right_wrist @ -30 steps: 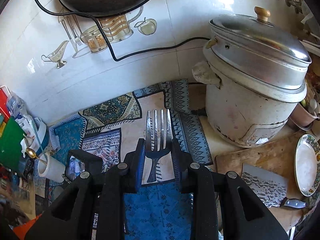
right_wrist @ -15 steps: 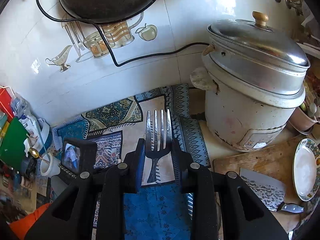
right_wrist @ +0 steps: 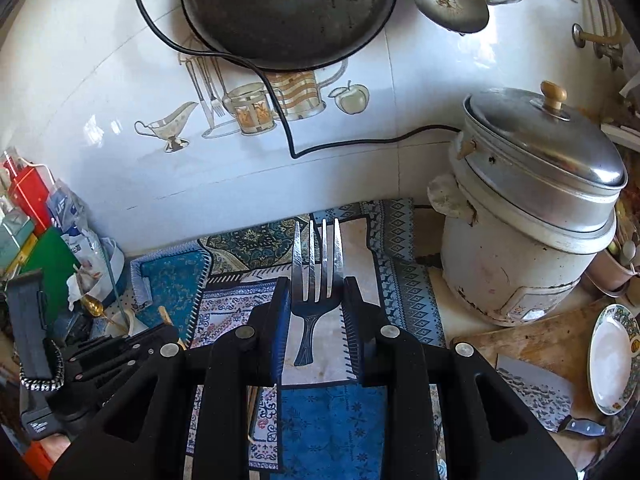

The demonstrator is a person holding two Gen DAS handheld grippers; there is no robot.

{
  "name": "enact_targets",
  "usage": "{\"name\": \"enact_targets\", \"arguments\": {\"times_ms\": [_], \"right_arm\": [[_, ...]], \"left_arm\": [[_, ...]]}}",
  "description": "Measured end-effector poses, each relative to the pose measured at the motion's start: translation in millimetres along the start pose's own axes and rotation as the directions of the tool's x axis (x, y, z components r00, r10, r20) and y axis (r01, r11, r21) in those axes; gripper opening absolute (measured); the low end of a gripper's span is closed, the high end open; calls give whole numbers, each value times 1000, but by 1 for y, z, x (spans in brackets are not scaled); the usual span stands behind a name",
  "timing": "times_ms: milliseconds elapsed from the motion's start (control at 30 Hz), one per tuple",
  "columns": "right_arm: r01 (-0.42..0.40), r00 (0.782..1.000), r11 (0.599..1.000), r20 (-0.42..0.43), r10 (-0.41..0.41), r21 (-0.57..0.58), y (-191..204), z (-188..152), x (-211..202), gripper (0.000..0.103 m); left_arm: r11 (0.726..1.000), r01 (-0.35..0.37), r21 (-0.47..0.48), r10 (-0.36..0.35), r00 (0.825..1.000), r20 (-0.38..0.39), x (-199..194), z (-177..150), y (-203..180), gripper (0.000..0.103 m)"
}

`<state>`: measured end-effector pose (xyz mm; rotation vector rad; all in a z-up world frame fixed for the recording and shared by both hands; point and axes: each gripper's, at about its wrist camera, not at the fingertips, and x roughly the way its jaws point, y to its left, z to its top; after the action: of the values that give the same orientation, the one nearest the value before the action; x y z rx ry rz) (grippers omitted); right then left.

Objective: Organize utensils
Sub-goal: 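Lift the tan wooden chopstick with the left gripper while the right carries the fork toward the cup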

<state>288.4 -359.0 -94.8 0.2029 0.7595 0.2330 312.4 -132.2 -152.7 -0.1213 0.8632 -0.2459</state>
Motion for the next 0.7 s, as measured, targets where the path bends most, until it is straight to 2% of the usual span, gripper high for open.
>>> {"name": "enact_targets", "arguments": {"times_ms": [367,700], "right_arm": [[-25,998,998,53,28,-59,44,4,-20,23],[-76,993,992,86,85,-106,90,10,-28,23]], "left_arm": [[1000,28,5,-29,990,140,-67,6,9,4],[1000,-23,-11,25,965,262,-124,21,40,4]]}}
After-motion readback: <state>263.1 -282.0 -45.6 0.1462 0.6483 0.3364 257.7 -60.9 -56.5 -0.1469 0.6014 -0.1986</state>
